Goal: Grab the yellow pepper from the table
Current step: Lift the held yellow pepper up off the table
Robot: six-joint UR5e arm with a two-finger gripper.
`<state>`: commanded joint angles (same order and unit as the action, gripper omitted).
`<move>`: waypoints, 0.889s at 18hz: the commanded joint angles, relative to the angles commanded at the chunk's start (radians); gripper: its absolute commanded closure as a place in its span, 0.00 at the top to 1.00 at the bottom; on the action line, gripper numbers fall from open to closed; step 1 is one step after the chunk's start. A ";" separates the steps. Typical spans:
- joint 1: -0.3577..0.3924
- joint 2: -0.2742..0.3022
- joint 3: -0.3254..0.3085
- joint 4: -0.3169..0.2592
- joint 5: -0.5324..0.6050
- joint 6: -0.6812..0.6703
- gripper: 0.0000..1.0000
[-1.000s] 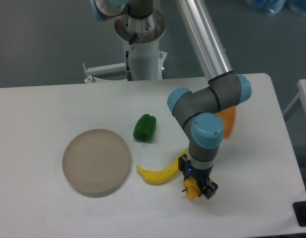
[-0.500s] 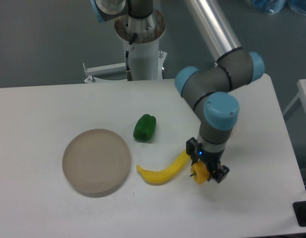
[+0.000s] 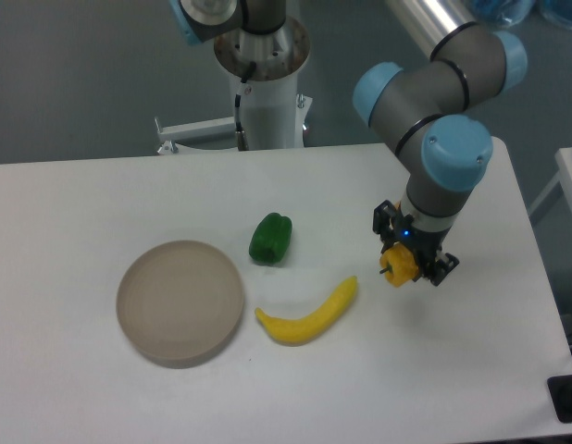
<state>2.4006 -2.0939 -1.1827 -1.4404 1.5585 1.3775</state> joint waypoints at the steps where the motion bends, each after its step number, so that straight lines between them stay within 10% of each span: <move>1: 0.002 0.000 0.002 -0.002 -0.002 0.000 0.29; 16: 0.005 0.002 0.009 -0.035 0.002 0.038 0.31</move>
